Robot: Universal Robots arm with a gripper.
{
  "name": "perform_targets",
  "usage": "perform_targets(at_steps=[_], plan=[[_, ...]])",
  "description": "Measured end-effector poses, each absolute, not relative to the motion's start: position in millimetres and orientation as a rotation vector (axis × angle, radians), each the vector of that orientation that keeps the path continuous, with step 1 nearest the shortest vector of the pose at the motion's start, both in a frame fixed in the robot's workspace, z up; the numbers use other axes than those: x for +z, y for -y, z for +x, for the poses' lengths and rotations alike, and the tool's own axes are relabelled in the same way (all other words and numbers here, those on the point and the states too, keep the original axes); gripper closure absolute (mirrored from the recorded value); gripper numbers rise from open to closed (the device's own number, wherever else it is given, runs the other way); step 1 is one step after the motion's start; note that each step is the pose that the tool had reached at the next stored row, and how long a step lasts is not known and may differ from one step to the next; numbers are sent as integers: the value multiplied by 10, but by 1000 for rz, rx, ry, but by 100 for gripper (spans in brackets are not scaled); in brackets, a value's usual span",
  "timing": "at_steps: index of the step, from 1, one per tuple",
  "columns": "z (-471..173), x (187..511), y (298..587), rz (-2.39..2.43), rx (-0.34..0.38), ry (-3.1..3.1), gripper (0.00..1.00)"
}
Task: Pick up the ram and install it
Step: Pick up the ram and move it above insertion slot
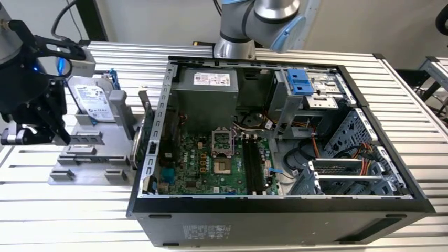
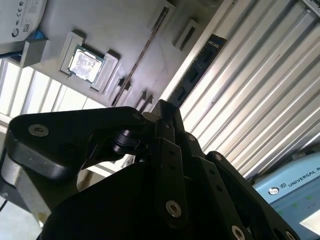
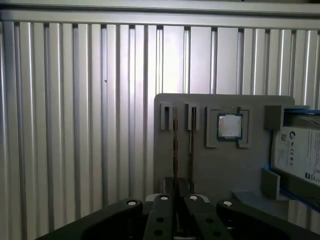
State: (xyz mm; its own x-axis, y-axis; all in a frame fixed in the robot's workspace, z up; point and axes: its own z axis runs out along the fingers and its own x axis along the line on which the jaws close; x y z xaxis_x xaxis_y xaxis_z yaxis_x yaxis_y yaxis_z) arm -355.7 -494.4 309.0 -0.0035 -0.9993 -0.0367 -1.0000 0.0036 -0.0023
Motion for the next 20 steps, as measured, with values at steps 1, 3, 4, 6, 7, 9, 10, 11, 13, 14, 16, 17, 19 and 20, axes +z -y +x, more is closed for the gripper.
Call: perform_targets(at_steps=[1,3,4,6,7,9,10,11,13,14,16,17,19,20], plan=[[-3557,3110,4943,-2198,38,-2206,100],[-3557,3134,4944,-2198,38,-2206,100],[-3557,3139,4944,-2198,38,-2206,100],[-3557,3144,4944,-2198,38,-2206,100],[-3557,3144,4943,-2198,38,-2206,100],[-3557,3145,4943,-2198,38,-2206,100],[-3557,3145,4944,-2198,38,-2206,100],[-3557,3146,4943,-2198,38,-2206,100],[-3557,3159,4944,-2198,38,-2206,100],[-3557,3173,4943,-2198,38,-2206,100],[-3557,3211,4943,-2198,38,-2206,100],[-3557,3237,4943,-2198,38,-2206,100],[-3557,3286,4944,-2198,38,-2206,100],[-3557,3314,4944,-2198,38,-2206,100]])
